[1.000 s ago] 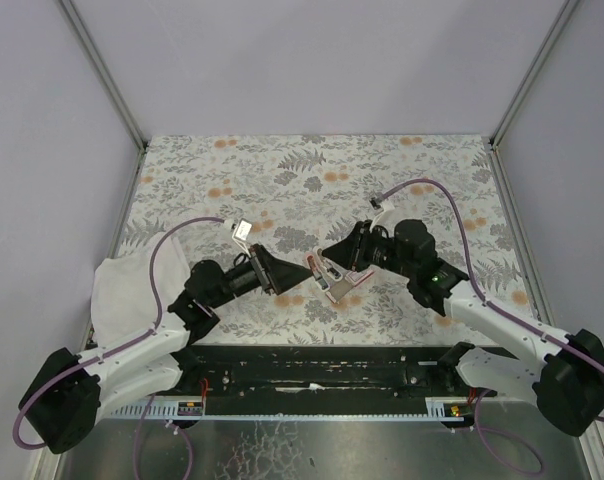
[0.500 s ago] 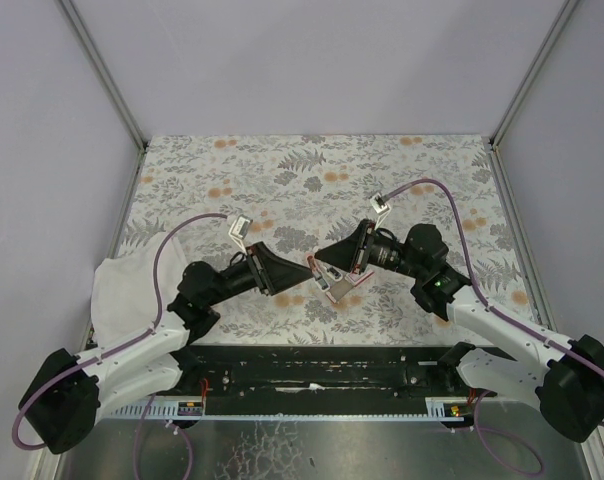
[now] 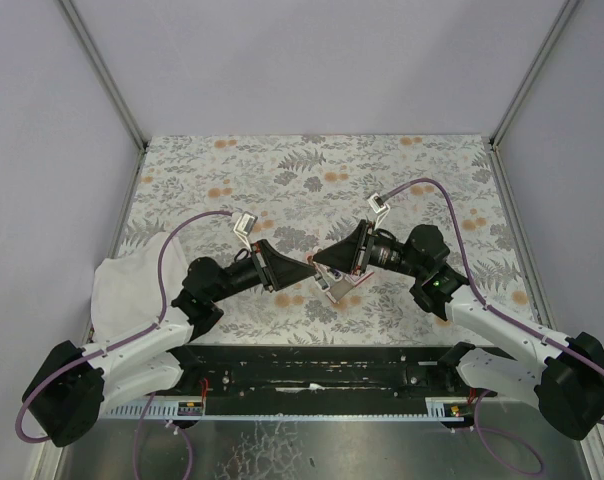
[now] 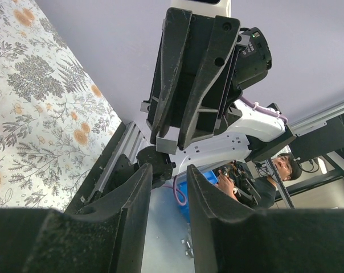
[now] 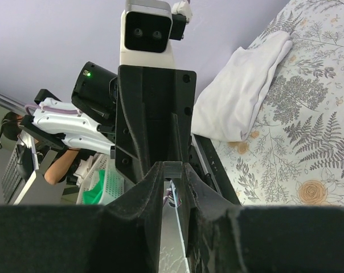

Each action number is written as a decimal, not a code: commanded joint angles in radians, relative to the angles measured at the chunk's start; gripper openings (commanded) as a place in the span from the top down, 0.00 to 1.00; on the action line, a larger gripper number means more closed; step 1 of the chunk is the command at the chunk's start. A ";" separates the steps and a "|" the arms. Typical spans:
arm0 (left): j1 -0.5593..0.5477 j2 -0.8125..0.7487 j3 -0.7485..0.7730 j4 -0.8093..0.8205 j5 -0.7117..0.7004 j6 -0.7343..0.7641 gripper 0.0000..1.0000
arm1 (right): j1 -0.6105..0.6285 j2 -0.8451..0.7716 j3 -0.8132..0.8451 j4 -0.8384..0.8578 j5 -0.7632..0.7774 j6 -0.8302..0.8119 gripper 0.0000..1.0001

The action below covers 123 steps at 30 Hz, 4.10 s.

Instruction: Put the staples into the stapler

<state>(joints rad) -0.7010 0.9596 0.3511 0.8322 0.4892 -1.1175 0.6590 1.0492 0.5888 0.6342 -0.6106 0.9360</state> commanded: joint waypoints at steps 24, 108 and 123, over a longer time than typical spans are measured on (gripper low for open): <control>-0.009 0.038 0.036 0.135 -0.020 -0.037 0.80 | -0.004 0.000 0.005 0.084 -0.086 0.038 0.79; 0.551 -0.213 -0.169 -0.562 -0.906 0.470 0.10 | 0.362 0.927 0.776 -0.649 0.512 -0.839 0.45; 0.554 -0.339 -0.165 -0.702 -1.082 0.407 0.00 | 0.431 1.198 1.111 -0.755 0.496 -0.921 0.45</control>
<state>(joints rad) -0.1551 0.6472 0.1768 0.1635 -0.4816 -0.6754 1.0725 2.2238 1.6211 -0.1009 -0.1162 0.0456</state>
